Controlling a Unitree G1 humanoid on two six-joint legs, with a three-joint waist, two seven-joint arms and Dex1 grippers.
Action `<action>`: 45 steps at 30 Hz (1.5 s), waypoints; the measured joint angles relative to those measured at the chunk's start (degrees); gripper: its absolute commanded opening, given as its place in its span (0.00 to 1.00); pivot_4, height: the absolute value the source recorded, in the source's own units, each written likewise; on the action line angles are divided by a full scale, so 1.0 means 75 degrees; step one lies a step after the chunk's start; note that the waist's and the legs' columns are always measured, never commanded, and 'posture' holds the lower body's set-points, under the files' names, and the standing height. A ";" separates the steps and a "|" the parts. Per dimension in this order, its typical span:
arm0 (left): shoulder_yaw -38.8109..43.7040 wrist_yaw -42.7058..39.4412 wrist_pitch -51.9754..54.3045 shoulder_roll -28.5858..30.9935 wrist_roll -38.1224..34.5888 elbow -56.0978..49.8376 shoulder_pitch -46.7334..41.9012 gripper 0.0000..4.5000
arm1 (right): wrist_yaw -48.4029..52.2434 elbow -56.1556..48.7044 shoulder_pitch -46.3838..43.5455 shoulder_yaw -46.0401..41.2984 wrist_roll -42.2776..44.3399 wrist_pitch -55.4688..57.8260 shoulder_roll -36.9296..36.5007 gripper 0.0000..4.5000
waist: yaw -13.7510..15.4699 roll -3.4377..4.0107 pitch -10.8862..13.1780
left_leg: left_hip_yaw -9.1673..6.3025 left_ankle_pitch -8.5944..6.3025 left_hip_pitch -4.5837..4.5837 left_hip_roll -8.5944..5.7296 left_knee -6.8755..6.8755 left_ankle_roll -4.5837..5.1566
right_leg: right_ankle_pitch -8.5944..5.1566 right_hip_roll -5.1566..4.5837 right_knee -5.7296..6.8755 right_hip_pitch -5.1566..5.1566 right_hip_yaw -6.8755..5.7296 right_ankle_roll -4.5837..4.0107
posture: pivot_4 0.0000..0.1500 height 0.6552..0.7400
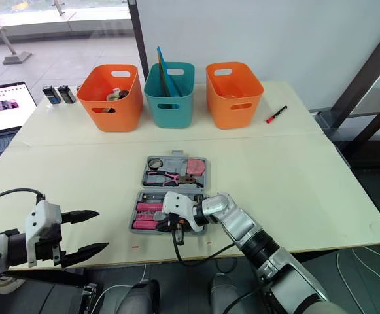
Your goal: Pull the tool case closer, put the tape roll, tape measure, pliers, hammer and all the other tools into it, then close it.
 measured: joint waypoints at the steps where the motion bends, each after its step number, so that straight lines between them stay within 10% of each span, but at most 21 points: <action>1: -0.0006 0.0029 0.0131 0.0097 -0.0001 0.0000 -0.0039 1.00 | 0.0004 0.0109 0.0026 -0.0058 0.0009 -0.0112 0.0036 0.01 | -0.0005 0.0001 0.0000 | -0.0001 -0.0001 0.0030 0.0000 -0.0003 -0.0001 | -0.0003 0.0000 -0.0005 0.0032 -0.0001 -0.0001 | 1.00 0.93; 11: -0.0032 0.0962 0.0887 -0.0623 -0.0271 0.0603 -0.1251 1.00 | 0.0299 -0.2027 0.0142 -0.2137 0.2011 0.1925 -0.0323 0.01 | 0.0019 0.0010 0.0004 | -0.0014 -0.0002 0.0003 -0.0001 -0.0011 -0.0002 | 0.0001 -0.0001 -0.0045 0.0038 -0.0011 0.0005 | 1.00 0.93; 17: -0.0350 0.0289 0.0287 -0.0246 0.0104 0.2351 -0.2122 1.00 | 0.0312 -0.1459 -0.0172 -0.2478 0.1226 0.1425 -0.1767 0.01 | 0.0042 0.0014 0.0007 | -0.0011 -0.0001 0.0004 -0.0004 -0.0002 -0.0002 | 0.0003 -0.0004 -0.0061 0.0044 -0.0013 -0.0005 | 1.00 0.93; 26: -0.2355 -0.0334 -0.2704 -0.0570 0.2246 0.6082 -0.4549 0.00 | 0.0346 0.1270 -0.0701 -0.2064 -0.0421 -0.0373 -0.2242 0.00 | 0.0016 0.0015 0.0008 | -0.0005 -0.0001 -0.0002 -0.0004 -0.0025 0.0000 | 0.0011 -0.0004 -0.0060 0.0036 -0.0013 0.0027 | 1.00 0.93; 45: -0.3352 -0.0678 -0.4511 -0.2443 0.3510 1.0913 -0.7853 0.00 | 0.0147 0.3692 -0.1603 -0.1802 -0.1490 -0.2111 -0.1096 0.00 | 0.0011 0.0016 0.0008 | -0.0017 0.0002 0.0003 -0.0007 -0.0008 0.0001 | 0.0042 0.0001 -0.0055 0.0056 -0.0014 0.0087 | 1.00 0.93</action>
